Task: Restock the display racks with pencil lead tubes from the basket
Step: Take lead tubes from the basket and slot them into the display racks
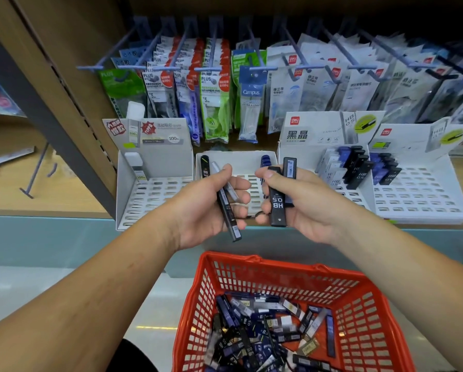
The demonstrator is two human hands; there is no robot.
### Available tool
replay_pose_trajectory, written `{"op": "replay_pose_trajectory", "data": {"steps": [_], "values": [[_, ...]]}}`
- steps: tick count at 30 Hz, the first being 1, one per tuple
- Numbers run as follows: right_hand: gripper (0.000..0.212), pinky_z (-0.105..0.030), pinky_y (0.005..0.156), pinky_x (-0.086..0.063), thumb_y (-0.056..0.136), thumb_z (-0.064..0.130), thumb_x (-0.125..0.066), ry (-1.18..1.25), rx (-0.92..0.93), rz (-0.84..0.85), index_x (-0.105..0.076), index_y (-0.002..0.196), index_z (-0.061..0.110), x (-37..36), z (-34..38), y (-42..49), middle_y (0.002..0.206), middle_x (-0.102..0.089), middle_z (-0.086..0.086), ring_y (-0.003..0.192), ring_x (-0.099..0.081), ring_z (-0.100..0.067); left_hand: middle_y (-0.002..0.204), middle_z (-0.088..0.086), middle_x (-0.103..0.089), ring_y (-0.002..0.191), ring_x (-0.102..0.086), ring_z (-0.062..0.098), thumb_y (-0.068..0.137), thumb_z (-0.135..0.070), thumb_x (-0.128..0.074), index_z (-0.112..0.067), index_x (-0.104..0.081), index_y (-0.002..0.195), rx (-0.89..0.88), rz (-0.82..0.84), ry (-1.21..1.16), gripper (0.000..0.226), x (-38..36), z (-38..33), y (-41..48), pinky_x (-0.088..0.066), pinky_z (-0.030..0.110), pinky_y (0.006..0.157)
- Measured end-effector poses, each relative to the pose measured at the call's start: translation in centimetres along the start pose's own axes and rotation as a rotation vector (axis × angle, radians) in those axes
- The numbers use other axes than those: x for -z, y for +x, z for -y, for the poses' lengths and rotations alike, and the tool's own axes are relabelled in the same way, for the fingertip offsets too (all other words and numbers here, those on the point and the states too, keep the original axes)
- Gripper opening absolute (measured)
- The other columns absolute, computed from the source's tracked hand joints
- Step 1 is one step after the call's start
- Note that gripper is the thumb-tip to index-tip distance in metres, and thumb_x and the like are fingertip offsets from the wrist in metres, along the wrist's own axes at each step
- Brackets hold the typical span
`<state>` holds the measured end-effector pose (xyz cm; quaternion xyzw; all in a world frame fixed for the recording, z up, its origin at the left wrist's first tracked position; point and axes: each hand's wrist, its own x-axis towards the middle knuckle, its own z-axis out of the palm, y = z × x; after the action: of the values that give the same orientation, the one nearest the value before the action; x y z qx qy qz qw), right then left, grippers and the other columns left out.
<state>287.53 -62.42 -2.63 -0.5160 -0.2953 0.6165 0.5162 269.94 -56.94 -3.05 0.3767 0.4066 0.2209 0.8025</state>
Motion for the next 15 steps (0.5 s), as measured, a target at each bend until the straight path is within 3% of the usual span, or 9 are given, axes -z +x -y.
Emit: {"op": "replay_pose_trajectory", "data": {"steps": [6,11,15], "values": [[0.023,-0.023,0.036,-0.035,0.102,0.006,-0.058,-0.003,0.016,-0.017,-0.064,0.124,0.006,2.2,0.2,-0.9,0.068,-0.050,-0.005,0.048,-0.044,-0.015,0.065,-0.005,-0.031,0.043,-0.018,0.008,0.103,-0.054,-0.049,-0.022,-0.060,0.121,0.037,0.086,0.050,0.039,-1.9,0.1,0.0,-0.017,0.019,0.036],[0.014,-0.021,0.038,-0.029,0.099,0.023,-0.067,0.059,-0.005,-0.021,-0.059,0.109,0.019,5.4,1.1,-2.5,0.077,-0.051,-0.003,0.047,-0.039,-0.013,0.065,-0.002,-0.041,0.047,-0.022,0.008,0.104,-0.044,-0.056,-0.014,-0.061,0.115,-0.078,0.069,0.263,0.032,-4.9,1.2,0.8,-0.013,0.022,0.043],[0.024,-0.022,0.039,-0.029,0.100,0.029,-0.065,0.032,0.011,-0.074,-0.059,0.119,0.015,8.5,1.4,-3.9,0.079,-0.053,-0.003,0.047,-0.038,-0.013,0.065,0.002,-0.050,0.047,-0.028,0.011,0.101,-0.051,-0.057,-0.009,-0.069,0.115,-0.135,0.025,0.375,0.046,-7.1,2.5,2.1,-0.016,0.025,0.046]]}}
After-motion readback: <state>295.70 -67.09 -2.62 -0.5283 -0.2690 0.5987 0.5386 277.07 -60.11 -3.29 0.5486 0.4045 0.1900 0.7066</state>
